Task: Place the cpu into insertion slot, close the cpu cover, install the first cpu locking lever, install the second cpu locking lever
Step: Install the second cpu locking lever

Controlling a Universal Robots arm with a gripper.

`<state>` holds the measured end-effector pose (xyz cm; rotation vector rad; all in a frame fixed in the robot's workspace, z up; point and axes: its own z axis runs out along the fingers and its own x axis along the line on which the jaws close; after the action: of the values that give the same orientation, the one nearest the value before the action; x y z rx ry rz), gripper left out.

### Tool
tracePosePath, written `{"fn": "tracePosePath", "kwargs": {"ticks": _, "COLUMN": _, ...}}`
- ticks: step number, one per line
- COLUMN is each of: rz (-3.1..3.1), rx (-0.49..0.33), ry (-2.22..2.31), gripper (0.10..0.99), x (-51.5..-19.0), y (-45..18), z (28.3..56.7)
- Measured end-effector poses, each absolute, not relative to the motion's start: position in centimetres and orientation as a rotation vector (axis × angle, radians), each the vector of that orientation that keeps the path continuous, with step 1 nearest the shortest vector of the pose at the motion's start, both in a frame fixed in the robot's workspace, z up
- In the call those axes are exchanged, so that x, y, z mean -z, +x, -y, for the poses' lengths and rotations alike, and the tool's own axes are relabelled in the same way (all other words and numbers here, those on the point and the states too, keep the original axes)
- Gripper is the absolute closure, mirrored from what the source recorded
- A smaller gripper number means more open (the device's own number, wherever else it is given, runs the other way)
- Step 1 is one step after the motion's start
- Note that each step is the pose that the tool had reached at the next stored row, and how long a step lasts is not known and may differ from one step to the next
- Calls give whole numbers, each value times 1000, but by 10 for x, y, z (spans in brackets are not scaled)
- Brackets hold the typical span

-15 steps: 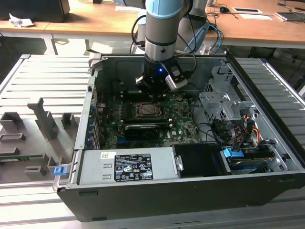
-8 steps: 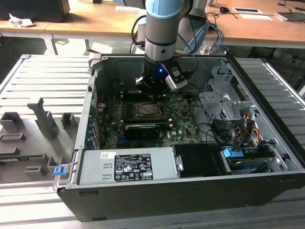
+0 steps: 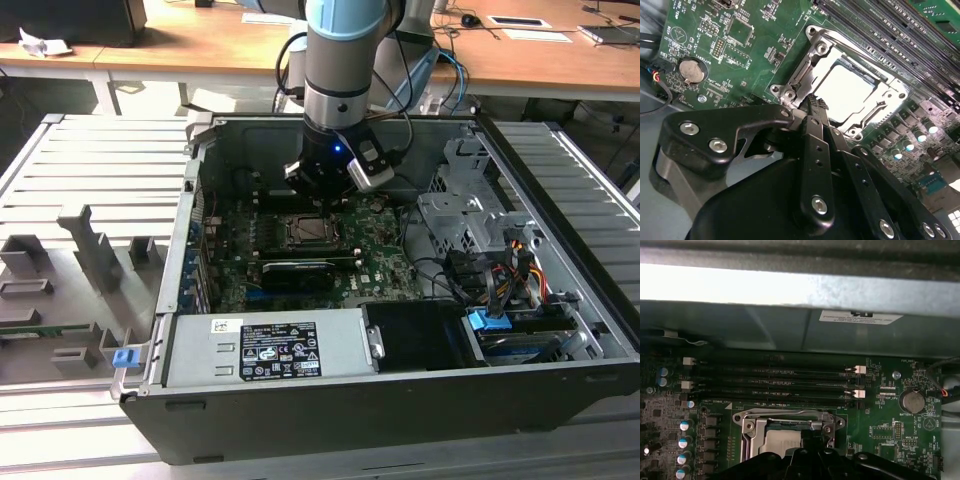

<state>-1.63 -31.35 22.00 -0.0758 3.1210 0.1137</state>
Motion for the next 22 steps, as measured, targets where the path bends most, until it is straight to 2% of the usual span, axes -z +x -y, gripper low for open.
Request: {"fn": "tracePosePath", "kwargs": {"ticks": 22, "rz": -3121, "rx": -112, "ry": -73, "gripper": 980, "x": -228, "y": -16, "z": 314}}
